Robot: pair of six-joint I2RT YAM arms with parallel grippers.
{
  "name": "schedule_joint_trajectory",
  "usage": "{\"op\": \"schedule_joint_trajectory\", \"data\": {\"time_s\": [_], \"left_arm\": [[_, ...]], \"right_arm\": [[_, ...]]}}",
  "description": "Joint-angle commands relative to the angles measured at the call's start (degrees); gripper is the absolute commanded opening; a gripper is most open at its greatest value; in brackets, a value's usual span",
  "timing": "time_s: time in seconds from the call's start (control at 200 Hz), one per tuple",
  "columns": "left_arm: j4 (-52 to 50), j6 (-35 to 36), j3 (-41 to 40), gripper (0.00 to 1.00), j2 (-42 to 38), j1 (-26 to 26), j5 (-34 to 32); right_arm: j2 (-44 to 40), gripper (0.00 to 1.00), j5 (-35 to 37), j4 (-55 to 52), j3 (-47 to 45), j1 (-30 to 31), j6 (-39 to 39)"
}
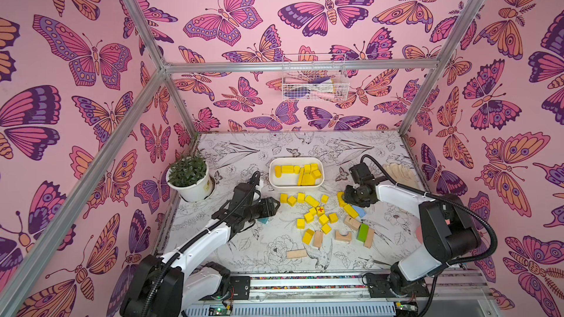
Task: Pick out the yellow building blocks
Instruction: Pick up the building block from the center of the board.
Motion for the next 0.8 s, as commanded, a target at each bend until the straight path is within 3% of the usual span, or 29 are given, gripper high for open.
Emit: {"op": "schedule_joint_trajectory", "data": {"time_s": [0.0, 0.796], "left_arm": [[-0.22, 0.29, 0.54, 0.62, 0.49, 0.35, 0.13], [-0.22, 0.28, 0.57, 0.62, 0.49, 0.35, 0.08]], "right_arm": [[-1.12, 0.42, 0.72, 1.03, -0.50, -0.39, 0.75], [-2.77, 0.40, 1.14, 1.39, -0.77, -0.39, 0.74]]}}
